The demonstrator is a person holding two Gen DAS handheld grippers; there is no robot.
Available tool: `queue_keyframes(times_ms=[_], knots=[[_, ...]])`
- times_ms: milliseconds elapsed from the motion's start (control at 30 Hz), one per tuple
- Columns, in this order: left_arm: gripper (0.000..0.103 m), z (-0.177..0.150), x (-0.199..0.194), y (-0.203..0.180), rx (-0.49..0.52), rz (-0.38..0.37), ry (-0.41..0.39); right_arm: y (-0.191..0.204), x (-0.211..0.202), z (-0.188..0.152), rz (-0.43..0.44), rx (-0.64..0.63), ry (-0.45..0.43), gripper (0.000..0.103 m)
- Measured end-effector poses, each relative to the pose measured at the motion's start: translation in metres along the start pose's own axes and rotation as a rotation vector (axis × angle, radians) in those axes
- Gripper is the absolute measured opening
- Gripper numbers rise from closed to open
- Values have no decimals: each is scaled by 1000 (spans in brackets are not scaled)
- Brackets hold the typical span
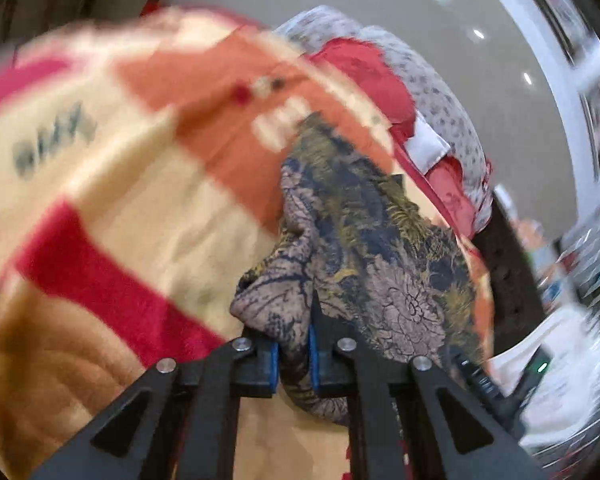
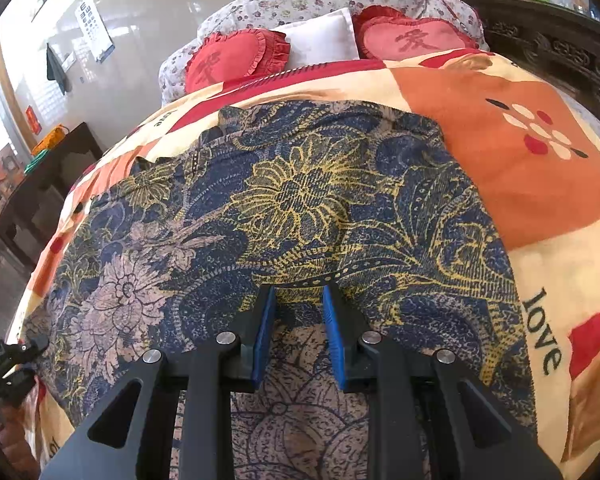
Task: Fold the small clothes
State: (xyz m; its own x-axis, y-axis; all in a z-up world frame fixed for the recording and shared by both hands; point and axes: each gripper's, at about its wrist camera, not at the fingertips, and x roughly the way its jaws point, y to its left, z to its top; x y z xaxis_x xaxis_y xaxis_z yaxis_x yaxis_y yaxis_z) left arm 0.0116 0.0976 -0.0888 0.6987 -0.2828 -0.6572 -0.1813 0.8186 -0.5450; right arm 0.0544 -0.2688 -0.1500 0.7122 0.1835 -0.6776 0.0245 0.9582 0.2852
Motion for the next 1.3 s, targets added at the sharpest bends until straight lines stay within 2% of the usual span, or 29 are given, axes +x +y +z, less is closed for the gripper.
queue_keyframes(times_ms=[100,167,233,367,467,533,800,833,933,1000,1067,1100,1300], knots=[[10,-5,-18,-42,201,38,-110,0,1,1,2,0,10,42],[10,-14,-25,-72,332,21,-153,6,1,9,-35,-8,62,42],[10,-24,-29,-91,412,11,-180,19,-3,27,-71,3,125,42],[10,-41,-24,-123,541,-16,-192,73,-17,78,169,-73,121,43],[10,-46,-19,-136,580,-37,-184,118,-2,111,446,-111,218,51],[10,-49,-17,-143,609,-46,-180,140,17,127,539,-108,288,53],[9,-55,-11,-152,669,-73,-152,209,53,161,540,-214,356,55],[10,-56,-12,-153,676,-74,-151,217,56,164,519,-239,361,59],[9,-57,-11,-156,688,-73,-152,242,65,165,456,-315,395,59],[9,-57,-11,-157,690,-74,-149,256,72,161,382,-397,414,59],[9,-57,-13,-159,694,-78,-145,260,76,158,308,-466,410,48],[9,-57,-14,-160,696,-83,-145,258,78,158,287,-471,416,26],[9,-68,-29,-191,735,-150,-153,194,49,179,375,-381,381,21]])
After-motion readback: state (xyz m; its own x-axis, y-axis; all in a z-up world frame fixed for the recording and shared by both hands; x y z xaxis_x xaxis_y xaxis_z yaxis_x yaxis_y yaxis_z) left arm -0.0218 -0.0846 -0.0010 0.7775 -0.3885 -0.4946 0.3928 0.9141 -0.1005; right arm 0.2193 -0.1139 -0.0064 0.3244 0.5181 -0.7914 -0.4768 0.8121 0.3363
